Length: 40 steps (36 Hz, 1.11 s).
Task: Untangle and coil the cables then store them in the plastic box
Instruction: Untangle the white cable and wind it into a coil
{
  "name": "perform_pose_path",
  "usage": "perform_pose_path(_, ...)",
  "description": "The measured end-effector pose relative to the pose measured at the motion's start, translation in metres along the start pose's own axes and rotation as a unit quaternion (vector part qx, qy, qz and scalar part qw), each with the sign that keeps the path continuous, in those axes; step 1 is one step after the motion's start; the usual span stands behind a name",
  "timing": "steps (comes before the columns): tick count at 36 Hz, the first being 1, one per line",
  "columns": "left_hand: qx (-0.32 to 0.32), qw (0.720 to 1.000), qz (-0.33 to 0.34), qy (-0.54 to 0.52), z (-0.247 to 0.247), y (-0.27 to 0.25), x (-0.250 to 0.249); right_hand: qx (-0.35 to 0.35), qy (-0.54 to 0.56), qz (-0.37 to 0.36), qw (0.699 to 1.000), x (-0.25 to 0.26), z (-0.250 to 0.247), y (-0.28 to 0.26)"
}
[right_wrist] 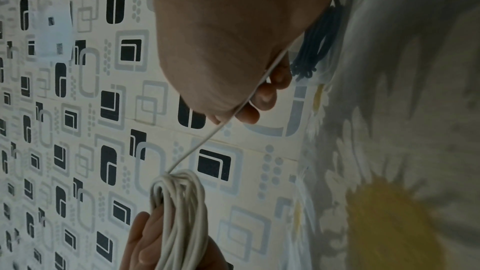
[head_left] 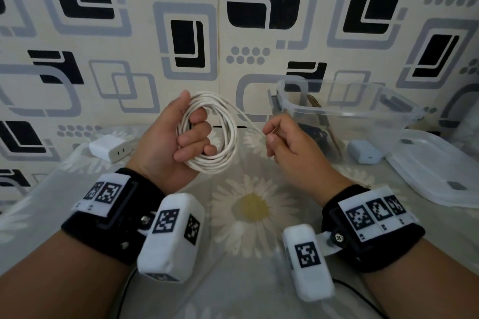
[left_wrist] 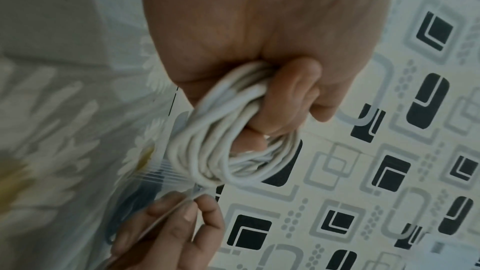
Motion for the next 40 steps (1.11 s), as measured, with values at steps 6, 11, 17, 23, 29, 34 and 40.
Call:
perform_pose_path(6, 0.005, 0.999, 0.001, -0.035, 0.002, 0.001, 0.005, 0.082, 0.065, 0.021, 0.994, 0.006, 0.018, -0.006)
perform_pose_path(11, 0.017, 0.999, -0.005, -0.028, 0.004, 0.003, 0.015, 0.112, 0.124, 0.038, 0.985, 0.014, 0.027, -0.011)
perform_pose_path(17, 0.019, 0.999, 0.017, 0.048, 0.010, 0.004, 0.028, 0.137, 0.190, 0.077, 0.969, 0.013, 0.039, -0.014)
perform_pose_path(23, 0.010, 0.993, 0.043, 0.112, 0.005, 0.006, 0.027, 0.127, 0.263, 0.112, 0.950, 0.007, 0.040, -0.014)
perform_pose_path(29, -0.066, 0.974, 0.047, 0.213, -0.011, 0.005, 0.021, 0.080, 0.185, 0.058, 0.978, 0.011, 0.024, -0.008)
perform_pose_path(34, -0.104, 0.937, 0.093, 0.320, -0.014, 0.002, 0.015, 0.054, 0.083, 0.052, 0.994, 0.005, 0.021, -0.007)
perform_pose_path(40, -0.147, 0.875, 0.205, 0.413, -0.010, -0.009, -0.002, 0.053, 0.065, 0.052, 0.995, 0.005, 0.021, -0.005)
Point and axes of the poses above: each hand's wrist, its own y-axis towards the middle knuckle, its own z-axis out of the palm, x = y × z, the point moved 9 cm from there along y, towards the middle knuckle, and after that the axes turned 7 degrees about -x, right-handed, at the moved point
